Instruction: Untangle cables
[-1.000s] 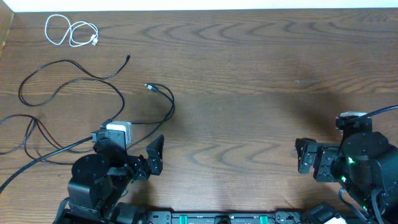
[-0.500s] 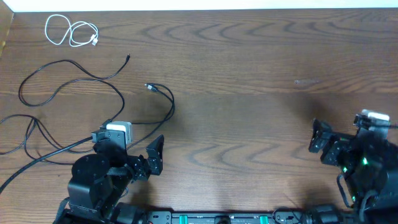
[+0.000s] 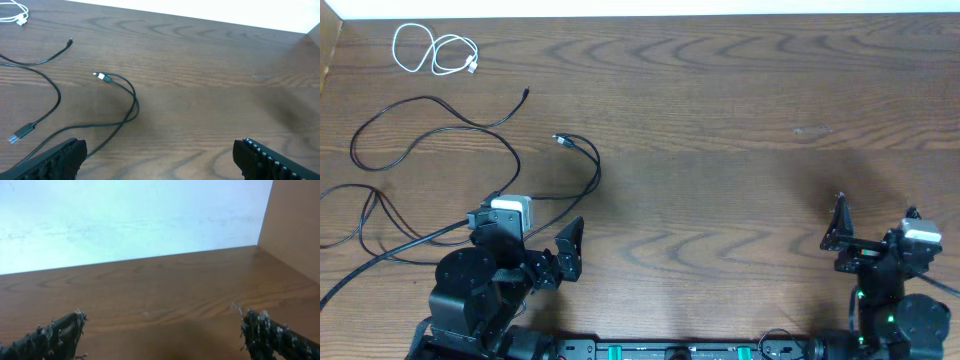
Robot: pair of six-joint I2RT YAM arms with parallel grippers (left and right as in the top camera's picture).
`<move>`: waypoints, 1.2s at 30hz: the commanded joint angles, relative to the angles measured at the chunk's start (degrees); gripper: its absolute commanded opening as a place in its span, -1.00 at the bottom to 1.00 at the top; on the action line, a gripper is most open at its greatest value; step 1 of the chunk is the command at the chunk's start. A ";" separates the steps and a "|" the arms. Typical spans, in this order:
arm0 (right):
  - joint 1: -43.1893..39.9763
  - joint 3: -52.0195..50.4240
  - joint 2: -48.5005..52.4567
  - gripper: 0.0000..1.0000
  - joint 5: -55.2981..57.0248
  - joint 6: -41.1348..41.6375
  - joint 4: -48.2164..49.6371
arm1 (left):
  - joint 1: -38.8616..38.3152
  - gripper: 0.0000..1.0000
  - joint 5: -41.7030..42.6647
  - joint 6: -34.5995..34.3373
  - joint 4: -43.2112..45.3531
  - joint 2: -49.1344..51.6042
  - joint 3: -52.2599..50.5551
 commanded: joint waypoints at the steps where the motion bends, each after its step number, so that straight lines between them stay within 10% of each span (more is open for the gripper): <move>1: -0.26 -5.57 -2.71 0.99 -1.11 -1.22 4.55 | -0.02 0.97 0.70 -0.74 -0.15 -0.09 0.31; 14: 4.28 -20.15 -2.67 0.99 -0.92 -0.70 26.10 | -0.02 0.97 0.70 -0.74 -0.15 -0.09 0.31; 36: 6.34 -20.37 -2.60 0.98 1.44 -2.19 18.40 | -0.04 0.97 0.70 -0.74 -0.17 -0.09 0.31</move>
